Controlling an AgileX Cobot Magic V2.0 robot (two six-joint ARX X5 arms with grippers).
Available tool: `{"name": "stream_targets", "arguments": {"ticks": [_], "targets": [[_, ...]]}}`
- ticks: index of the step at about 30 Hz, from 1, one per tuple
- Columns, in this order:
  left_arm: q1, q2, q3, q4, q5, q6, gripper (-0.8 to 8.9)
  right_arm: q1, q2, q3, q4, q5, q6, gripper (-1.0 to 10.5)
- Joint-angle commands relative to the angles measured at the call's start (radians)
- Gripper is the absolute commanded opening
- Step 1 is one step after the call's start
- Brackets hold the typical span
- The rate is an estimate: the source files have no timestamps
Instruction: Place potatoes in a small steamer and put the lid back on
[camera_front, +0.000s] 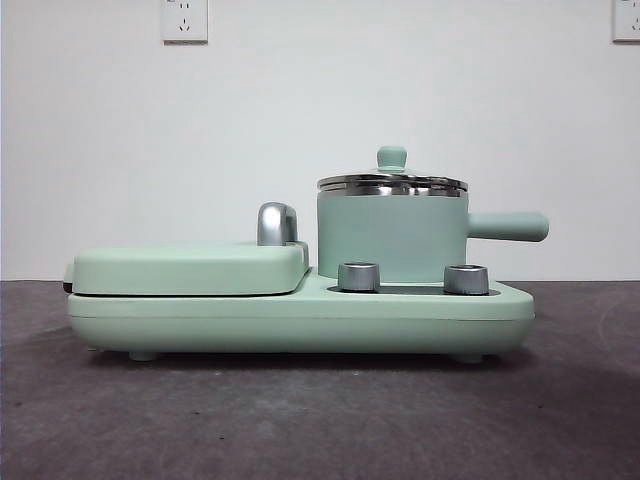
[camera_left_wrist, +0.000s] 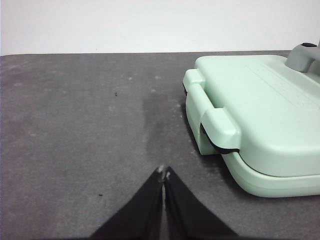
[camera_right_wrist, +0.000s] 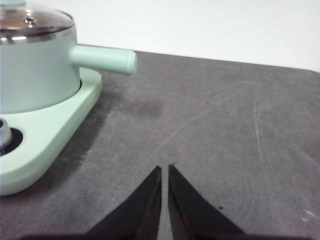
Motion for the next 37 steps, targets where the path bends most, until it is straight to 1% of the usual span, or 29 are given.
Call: {"name": "stream_targets", "arguments": {"ticks": [1, 5, 37], "targets": [[-0.001, 0.000, -0.019, 0.016, 0.001, 0.014, 0.06, 0.001, -0.001, -0.005, 0.023, 0.001, 0.017, 0.2], [-0.001, 0.000, -0.019, 0.016, 0.001, 0.014, 0.06, 0.001, -0.001, -0.004, 0.045, 0.000, 0.017, 0.2], [-0.001, 0.000, -0.019, 0.015, 0.001, 0.014, 0.06, 0.001, -0.001, -0.004, 0.044, 0.000, 0.017, 0.2]]}}
